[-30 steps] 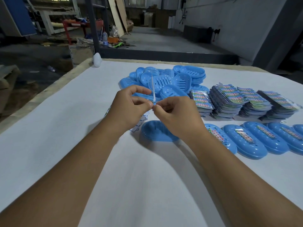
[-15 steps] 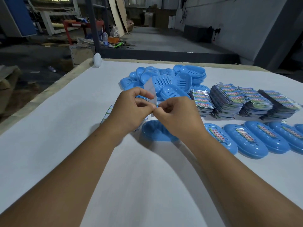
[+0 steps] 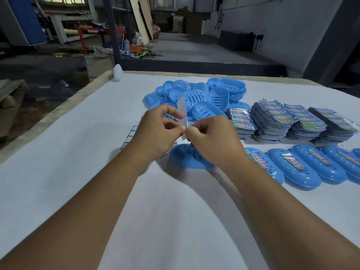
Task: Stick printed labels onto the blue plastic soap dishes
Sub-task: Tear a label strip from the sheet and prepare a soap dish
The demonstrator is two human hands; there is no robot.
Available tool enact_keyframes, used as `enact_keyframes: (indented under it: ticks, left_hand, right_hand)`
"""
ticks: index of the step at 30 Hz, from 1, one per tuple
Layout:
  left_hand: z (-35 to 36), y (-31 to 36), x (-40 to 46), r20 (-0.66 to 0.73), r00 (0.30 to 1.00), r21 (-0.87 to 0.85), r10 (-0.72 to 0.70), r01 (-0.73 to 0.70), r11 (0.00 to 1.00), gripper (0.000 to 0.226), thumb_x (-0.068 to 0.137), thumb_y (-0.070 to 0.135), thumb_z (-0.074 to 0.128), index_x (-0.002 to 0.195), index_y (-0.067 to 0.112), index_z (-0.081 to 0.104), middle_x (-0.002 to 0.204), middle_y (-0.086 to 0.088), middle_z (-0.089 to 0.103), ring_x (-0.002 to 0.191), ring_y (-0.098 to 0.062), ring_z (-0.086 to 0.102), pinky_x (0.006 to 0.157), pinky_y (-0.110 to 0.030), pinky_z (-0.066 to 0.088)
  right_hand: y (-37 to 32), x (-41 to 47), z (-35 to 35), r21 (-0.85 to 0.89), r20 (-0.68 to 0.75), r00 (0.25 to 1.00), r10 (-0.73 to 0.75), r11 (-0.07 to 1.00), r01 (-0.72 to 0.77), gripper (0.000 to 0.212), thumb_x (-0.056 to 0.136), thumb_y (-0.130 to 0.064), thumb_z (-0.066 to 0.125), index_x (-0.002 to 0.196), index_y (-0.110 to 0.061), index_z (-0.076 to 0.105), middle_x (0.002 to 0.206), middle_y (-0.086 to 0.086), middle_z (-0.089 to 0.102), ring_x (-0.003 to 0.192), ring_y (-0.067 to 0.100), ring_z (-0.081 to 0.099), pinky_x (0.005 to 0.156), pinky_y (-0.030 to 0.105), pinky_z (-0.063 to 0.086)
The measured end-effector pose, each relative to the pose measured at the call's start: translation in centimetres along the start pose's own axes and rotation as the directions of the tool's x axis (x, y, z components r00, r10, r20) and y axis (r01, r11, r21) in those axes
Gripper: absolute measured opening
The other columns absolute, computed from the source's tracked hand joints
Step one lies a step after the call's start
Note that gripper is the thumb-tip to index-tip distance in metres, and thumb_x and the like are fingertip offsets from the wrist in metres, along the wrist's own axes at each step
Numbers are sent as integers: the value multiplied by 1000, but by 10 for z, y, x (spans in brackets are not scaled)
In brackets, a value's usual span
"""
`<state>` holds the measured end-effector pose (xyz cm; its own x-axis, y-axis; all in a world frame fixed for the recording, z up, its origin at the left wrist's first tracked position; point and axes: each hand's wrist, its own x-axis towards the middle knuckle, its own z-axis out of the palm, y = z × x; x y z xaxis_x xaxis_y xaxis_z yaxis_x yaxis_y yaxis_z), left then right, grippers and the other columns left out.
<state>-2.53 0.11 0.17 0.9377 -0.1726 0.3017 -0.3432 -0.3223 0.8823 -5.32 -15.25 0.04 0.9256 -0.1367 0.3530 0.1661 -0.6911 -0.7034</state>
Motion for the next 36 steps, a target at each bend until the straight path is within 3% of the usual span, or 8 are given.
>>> enact_keyframes:
  ticks: [4, 7, 10, 17, 22, 25, 27, 36]
  left_hand:
    - [-1, 0, 1, -15, 1000, -10, 3, -4, 1000, 20, 86, 14, 76, 93, 27, 63, 75, 10, 76, 75, -14, 73, 71, -23, 58]
    - [-2, -2, 3, -54, 998, 11, -12, 12, 1000, 20, 83, 14, 77, 92, 27, 64, 75, 9, 76, 75, -10, 72, 71, -22, 54]
    - [-5, -5, 6, -110, 993, 54, -49, 55, 997, 18, 81, 13, 74, 88, 26, 65, 70, 8, 74, 61, -5, 63, 63, -23, 47]
    - [-21, -16, 13, -236, 960, 188, -152, 198, 962, 4, 77, 22, 65, 77, 22, 69, 70, 5, 68, 65, -14, 61, 60, -25, 44]
    - [-34, -18, 15, -315, 940, 436, -132, 266, 860, 3, 83, 22, 60, 82, 21, 63, 69, 10, 65, 71, -7, 64, 58, -27, 41]
    - [-38, -22, 15, -298, 947, 593, -117, 280, 755, 9, 87, 24, 54, 91, 19, 60, 88, -1, 67, 86, -24, 61, 69, -32, 43]
    - [-38, -24, 14, -281, 951, 667, -129, 290, 686, 12, 90, 26, 51, 95, 20, 59, 93, -3, 66, 86, -27, 60, 69, -32, 43]
    - [-36, -32, 14, -261, 950, 707, -169, 308, 637, 17, 96, 24, 38, 98, 16, 53, 95, -4, 62, 86, -28, 54, 68, -34, 39]
  right_hand:
    - [2, 1, -2, 112, 46, 998, 38, 993, -43, 36, 78, -36, 61, 78, -2, 73, 70, 20, 69, 56, 28, 58, 64, 54, 60]
    - [5, 3, -6, 210, 49, 993, 110, 970, -118, 18, 80, -24, 66, 70, -13, 77, 62, 7, 72, 63, 28, 71, 54, 42, 62]
    - [7, 4, -10, 305, 65, 985, 157, 937, -169, 20, 82, -18, 69, 64, -18, 77, 63, 5, 73, 59, 16, 67, 45, 23, 51]
    - [9, 4, -21, 426, 128, 957, 262, 857, -291, 21, 84, -12, 69, 63, -11, 70, 61, 3, 70, 52, 10, 63, 43, 22, 47]
    - [9, 4, -26, 452, 92, 946, 310, 834, -317, 19, 82, -16, 67, 63, -12, 69, 60, 2, 68, 51, 11, 58, 43, 20, 45]
    - [9, 4, -25, 431, 76, 947, 313, 846, -315, 18, 82, -17, 67, 64, -12, 69, 60, 1, 69, 51, 9, 58, 42, 20, 45]
    - [10, 3, -23, 409, 65, 950, 306, 860, -305, 17, 81, -18, 68, 67, -10, 70, 60, -1, 69, 52, 7, 58, 43, 20, 45]
    - [10, 1, -21, 341, 3, 959, 282, 902, -266, 16, 77, -19, 66, 67, -8, 71, 59, -3, 68, 52, 13, 54, 43, 22, 46]
